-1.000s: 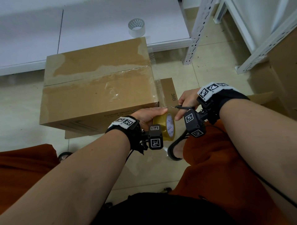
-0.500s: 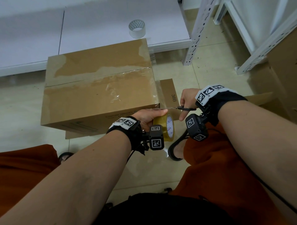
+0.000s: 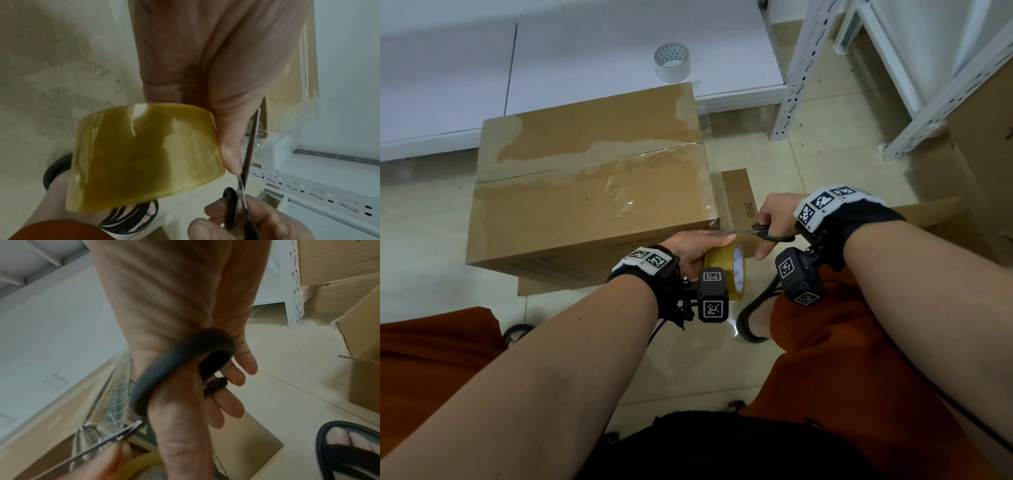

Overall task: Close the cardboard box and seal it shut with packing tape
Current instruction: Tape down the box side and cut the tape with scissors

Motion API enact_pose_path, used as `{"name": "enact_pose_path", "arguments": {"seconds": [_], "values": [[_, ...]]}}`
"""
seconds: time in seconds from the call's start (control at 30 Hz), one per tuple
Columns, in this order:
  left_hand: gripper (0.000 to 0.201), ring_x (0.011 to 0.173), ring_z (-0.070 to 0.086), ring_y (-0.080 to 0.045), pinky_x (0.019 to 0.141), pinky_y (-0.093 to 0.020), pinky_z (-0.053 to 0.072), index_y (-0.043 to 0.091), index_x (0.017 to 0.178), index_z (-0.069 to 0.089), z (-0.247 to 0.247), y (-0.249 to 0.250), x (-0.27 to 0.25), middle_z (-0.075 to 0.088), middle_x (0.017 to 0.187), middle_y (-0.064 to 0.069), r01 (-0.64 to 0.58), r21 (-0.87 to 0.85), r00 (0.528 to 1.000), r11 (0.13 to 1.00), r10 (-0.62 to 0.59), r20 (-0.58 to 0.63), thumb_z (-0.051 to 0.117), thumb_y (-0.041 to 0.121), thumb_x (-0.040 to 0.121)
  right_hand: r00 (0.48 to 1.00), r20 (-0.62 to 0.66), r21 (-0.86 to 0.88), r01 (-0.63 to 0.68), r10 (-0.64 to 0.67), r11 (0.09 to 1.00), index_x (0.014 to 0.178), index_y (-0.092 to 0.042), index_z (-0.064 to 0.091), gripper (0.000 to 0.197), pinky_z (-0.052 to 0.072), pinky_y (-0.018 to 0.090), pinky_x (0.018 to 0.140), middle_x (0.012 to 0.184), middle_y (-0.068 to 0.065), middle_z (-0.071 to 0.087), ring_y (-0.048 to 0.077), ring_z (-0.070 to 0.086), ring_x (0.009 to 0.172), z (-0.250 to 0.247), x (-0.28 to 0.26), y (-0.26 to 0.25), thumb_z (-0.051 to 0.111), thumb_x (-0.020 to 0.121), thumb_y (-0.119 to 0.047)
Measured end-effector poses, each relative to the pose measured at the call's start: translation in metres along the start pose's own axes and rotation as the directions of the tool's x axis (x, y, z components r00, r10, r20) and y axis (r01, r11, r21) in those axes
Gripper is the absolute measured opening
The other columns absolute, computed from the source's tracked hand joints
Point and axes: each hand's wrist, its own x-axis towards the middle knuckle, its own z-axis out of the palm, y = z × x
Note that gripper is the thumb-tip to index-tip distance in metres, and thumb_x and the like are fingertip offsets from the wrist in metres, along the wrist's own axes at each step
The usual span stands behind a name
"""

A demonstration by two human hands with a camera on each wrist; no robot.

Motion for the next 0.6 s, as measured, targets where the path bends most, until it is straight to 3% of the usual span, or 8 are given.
{"name": "enact_pose_path", "arguments": {"seconds": [0.13, 0.27, 0.4, 0.53, 0.6], "values": [[0.017, 0.092, 0.063, -0.033, 0.095, -0.055, 0.046, 0.013, 0.109, 0.06, 0.001, 0.002, -0.0043, 0.065, 0.101, -0.017, 0.012, 0.006, 0.999, 1.0, -0.012, 0.037, 0.059, 0.022, 0.094, 1.0, 0.017, 0.028, -0.003, 0.003, 1.0, 0.078, -0.009, 0.059, 0.047, 0.033, 0.021, 0.049, 0.064, 0.002, 0.049, 0.016, 0.044, 0.058, 0.0015, 0.0016, 0.0022, 0.087, 0.06, -0.042], [0.013, 0.092, 0.062, -0.032, 0.094, -0.054, 0.044, 0.014, 0.105, 0.059, 0.0011, 0.0008, -0.0083, 0.065, 0.1, -0.017, 0.025, 0.03, 0.995, 0.999, -0.028, 0.094, 0.052, 0.022, 0.097, 0.999, 0.032, 0.04, -0.004, 0.002, 0.999, 0.08, -0.01, 0.06, 0.048, 0.035, 0.023, 0.053, 0.069, 0.004, 0.052, 0.017, 0.047, 0.063, 0.0033, 0.0031, 0.0035, 0.087, 0.059, -0.044], [0.015, 0.091, 0.063, -0.03, 0.087, -0.05, 0.049, 0.014, 0.108, 0.058, 0.002, 0.0033, -0.0106, 0.064, 0.102, -0.016, 0.018, 0.038, 0.995, 0.999, -0.022, 0.098, 0.051, 0.022, 0.098, 0.996, 0.087, 0.075, 0.004, -0.011, 0.997, 0.08, -0.014, 0.057, 0.048, 0.035, 0.024, 0.058, 0.072, 0.002, 0.051, 0.016, 0.046, 0.067, 0.0031, 0.0042, 0.0026, 0.087, 0.058, -0.045], [0.017, 0.092, 0.062, -0.03, 0.092, -0.05, 0.046, 0.012, 0.11, 0.058, 0.0022, 0.0026, -0.0109, 0.063, 0.104, -0.016, 0.015, 0.035, 0.995, 0.999, -0.018, 0.095, 0.05, 0.021, 0.098, 0.993, 0.121, 0.067, 0.004, -0.012, 0.998, 0.087, -0.012, 0.061, 0.046, 0.04, 0.023, 0.06, 0.076, 0.0, 0.056, 0.013, 0.05, 0.068, 0.0012, 0.0021, 0.0, 0.085, 0.063, -0.042], [0.026, 0.089, 0.062, -0.029, 0.088, -0.048, 0.049, 0.01, 0.12, 0.057, 0.0029, 0.0008, -0.0102, 0.063, 0.104, -0.016, -0.013, 0.027, 0.998, 1.0, 0.011, 0.057, 0.054, 0.021, 0.097, 0.995, 0.096, 0.069, 0.008, -0.015, 0.998, 0.087, -0.013, 0.061, 0.046, 0.04, 0.023, 0.059, 0.075, -0.001, 0.055, 0.013, 0.05, 0.067, 0.0002, 0.0021, 0.0005, 0.085, 0.062, -0.043]]}}
